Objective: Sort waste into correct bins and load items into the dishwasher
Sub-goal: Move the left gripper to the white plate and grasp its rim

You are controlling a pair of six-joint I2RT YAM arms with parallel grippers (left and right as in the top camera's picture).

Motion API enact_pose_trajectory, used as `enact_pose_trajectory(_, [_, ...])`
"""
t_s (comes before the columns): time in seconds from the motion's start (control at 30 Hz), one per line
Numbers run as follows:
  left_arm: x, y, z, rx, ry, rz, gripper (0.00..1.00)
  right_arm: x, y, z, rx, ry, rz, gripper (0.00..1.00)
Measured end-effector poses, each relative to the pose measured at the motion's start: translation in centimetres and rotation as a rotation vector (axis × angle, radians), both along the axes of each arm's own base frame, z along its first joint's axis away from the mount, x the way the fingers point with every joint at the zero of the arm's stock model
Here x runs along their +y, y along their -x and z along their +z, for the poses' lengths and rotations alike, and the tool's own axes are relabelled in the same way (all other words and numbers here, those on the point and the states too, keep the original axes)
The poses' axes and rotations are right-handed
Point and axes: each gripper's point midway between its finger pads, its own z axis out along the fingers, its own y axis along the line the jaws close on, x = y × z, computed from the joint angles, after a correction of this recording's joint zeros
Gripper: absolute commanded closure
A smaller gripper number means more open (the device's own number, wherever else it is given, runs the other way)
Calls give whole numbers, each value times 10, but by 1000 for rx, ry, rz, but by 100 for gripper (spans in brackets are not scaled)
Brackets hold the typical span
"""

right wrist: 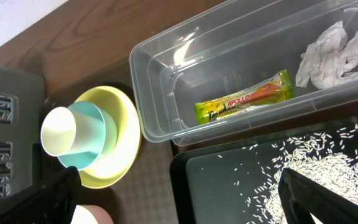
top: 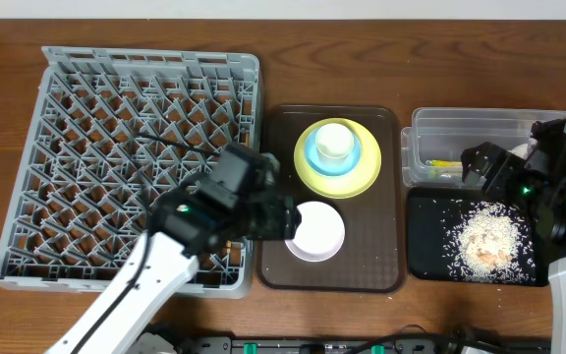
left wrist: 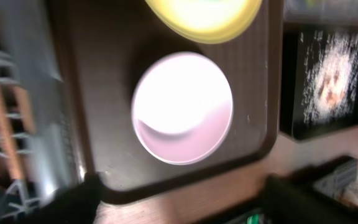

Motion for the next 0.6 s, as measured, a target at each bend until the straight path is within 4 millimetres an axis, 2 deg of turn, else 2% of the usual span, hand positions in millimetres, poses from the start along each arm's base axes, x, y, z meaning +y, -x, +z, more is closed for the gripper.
enact_pose_trajectory(0.07, [-13,8,-7,18,-10,-56,58,0,0,0,0,0,0,1])
enact_pose_trajectory(0.33, [-63,32,-45,-3,-123,-217,56,0,0,0,0,-1,1,1])
enact_pose_trajectory(0.5, [-97,39,-69,-68,-167,-269,55,1,0,0,0,-2,2,1])
enact_pose_trajectory(0.6, [-108,37,-87,-124,-226,-280,55,1,0,0,0,-3,2,1])
